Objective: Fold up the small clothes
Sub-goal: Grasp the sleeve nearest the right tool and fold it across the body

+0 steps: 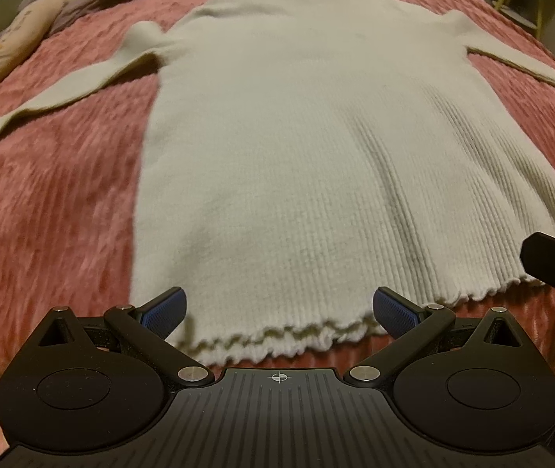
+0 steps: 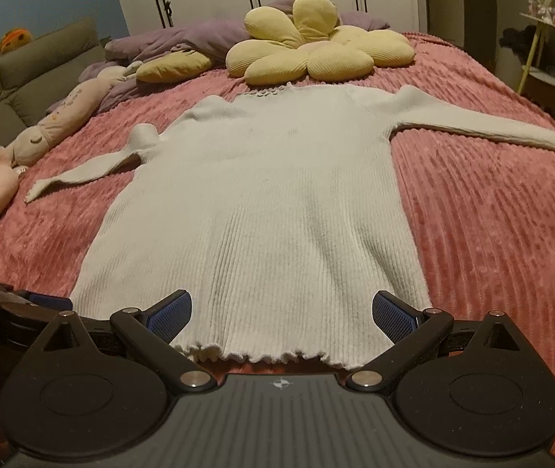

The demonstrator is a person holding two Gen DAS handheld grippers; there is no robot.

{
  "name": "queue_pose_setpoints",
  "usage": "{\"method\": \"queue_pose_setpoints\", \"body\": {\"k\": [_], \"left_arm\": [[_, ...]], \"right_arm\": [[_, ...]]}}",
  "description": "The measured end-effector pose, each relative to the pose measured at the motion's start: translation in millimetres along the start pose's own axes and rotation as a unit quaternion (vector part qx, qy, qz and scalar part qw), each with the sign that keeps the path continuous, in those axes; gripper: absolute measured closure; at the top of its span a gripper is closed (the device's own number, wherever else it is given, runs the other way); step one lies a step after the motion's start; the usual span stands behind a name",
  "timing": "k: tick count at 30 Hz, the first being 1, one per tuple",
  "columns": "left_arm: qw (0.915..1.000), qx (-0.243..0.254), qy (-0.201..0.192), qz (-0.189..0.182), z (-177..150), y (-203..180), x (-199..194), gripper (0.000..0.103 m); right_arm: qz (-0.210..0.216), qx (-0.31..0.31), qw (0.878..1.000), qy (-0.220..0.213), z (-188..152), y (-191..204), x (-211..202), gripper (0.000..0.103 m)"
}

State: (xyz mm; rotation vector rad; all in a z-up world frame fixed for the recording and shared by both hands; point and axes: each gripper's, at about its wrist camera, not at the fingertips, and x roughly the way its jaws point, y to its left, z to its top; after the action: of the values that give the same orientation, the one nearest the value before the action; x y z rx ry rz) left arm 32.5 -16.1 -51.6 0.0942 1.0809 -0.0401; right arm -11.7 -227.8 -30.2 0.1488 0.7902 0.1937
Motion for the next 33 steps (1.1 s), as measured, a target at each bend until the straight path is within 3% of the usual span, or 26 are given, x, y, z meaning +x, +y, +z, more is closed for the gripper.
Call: {"method": "queue_pose_setpoints", "body": {"k": [3, 9, 15, 17, 18, 20, 23, 26, 28, 30, 33], "left_arm": [[0.9998, 0.009, 0.017, -0.006, 5, -9, 12, 0.0], [0.9996, 0.026, 0.0, -0.012, 33, -24, 28, 0.0], [0.9992, 0.001, -0.034, -0.021, 84, -19, 44, 0.0], [0.9985, -0.021, -0.049, -0.016, 107, -14, 52, 0.0], [0.9979, -0.029, -0.057, -0.011, 116, -11, 56, 0.0], [0.9959, -0.045, -0.079, -0.006, 135, -6, 65, 0.0], [0.9933, -0.061, -0.098, -0.002, 154, -1, 84, 0.0], [0.9942, -0.074, -0.078, 0.006, 161, 6, 112, 0.0], [0.9928, -0.077, -0.092, -0.002, 159, 11, 118, 0.0], [0.9916, -0.07, -0.108, -0.007, 157, 12, 118, 0.0], [0.9911, -0.049, -0.122, -0.016, 151, 14, 120, 0.0]], "right_arm": [[0.018, 0.016, 1.0, 0.011, -2, -9, 12, 0.004], [0.019, 0.065, 0.998, -0.008, 18, -48, 30, 0.004], [-0.025, 0.127, 0.99, -0.053, 58, -126, 40, 0.005], [-0.059, 0.167, 0.981, -0.076, 77, -170, 46, 0.014], [-0.073, 0.193, 0.975, -0.087, 86, -194, 49, 0.019], [-0.096, 0.262, 0.954, -0.107, 103, -247, 54, 0.048], [-0.125, 0.355, 0.916, -0.137, 120, -318, 63, 0.063], [-0.147, 0.437, 0.874, -0.152, 123, -374, 75, 0.063], [-0.142, 0.48, 0.85, -0.161, 120, -400, 84, 0.064], [-0.136, 0.495, 0.842, -0.168, 119, -411, 91, 0.064], [-0.143, 0.496, 0.839, -0.174, 128, -421, 104, 0.064]]}}
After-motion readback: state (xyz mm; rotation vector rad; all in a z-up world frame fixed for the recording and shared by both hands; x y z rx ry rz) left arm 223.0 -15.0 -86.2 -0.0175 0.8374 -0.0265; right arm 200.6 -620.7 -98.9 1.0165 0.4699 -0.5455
